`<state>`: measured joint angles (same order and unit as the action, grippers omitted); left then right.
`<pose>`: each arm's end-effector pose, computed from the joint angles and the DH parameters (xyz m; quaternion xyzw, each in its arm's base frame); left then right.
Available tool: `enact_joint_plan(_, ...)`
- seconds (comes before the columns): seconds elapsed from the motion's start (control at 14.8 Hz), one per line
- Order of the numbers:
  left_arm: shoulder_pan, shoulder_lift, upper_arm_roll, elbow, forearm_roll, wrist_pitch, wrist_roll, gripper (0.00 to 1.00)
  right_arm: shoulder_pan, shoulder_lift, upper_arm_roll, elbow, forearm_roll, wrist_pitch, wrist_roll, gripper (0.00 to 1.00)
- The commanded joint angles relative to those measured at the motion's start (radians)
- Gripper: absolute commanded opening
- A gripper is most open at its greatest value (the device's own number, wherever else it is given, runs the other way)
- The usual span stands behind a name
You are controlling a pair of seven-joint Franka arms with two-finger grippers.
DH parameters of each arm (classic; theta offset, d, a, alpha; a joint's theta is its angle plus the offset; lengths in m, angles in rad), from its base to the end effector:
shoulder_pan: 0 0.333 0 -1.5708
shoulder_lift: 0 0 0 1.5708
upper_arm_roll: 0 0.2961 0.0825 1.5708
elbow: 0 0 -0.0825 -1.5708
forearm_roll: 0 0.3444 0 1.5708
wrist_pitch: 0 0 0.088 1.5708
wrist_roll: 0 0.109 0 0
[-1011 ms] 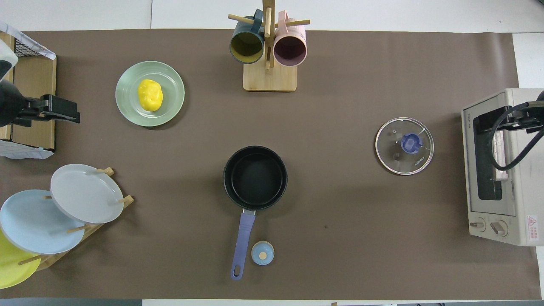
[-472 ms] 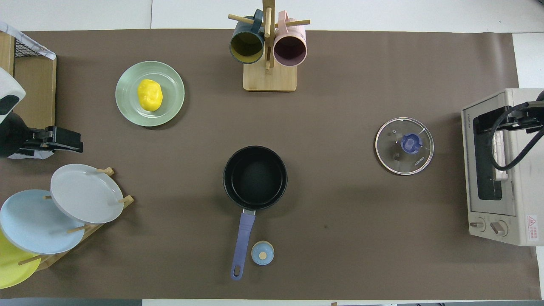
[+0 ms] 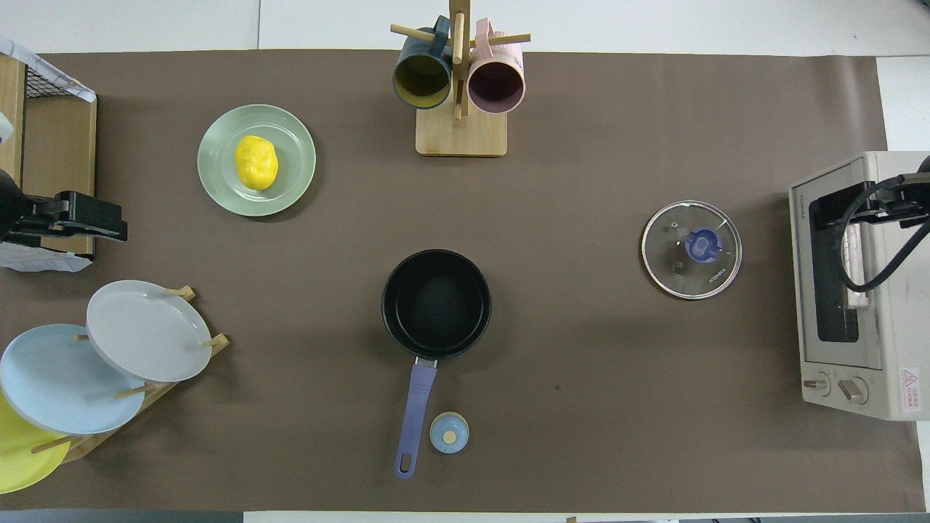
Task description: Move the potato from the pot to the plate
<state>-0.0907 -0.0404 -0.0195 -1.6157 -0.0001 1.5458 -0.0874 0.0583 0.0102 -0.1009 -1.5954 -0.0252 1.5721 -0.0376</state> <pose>0.4969 -0.0552 0.6016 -0.9998 0.0114 0.0146 0.0018 0.5163 -0.0245 0.5869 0.9998 -0.0023 -0.0172 0.0124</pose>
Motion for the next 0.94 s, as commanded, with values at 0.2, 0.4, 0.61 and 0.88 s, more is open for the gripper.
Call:
enact_joint_plan(0.2, 0.005, 0.002, -0.002, 0.008, 0.005, -0.021, -0.005, 1.0, -0.009, -0.015, 0.003, -0.014, 0.022, -0.004, 0.01, 1.0)
enact_joint_plan(0.4, 0.005, 0.002, 0.0, 0.008, 0.002, -0.019, -0.002, 1.0, -0.009, -0.015, 0.003, -0.014, 0.022, -0.004, 0.01, 1.0)
enact_joint_plan(0.61, 0.006, 0.002, 0.001, 0.005, -0.035, -0.01, 0.003, 1.0, -0.009, -0.015, 0.003, -0.014, 0.022, -0.004, 0.008, 1.0)
enact_joint_plan(0.88, 0.006, -0.002, 0.001, 0.004, -0.035, -0.01, 0.02, 1.0, -0.009, -0.015, 0.003, -0.014, 0.022, -0.004, 0.008, 1.0)
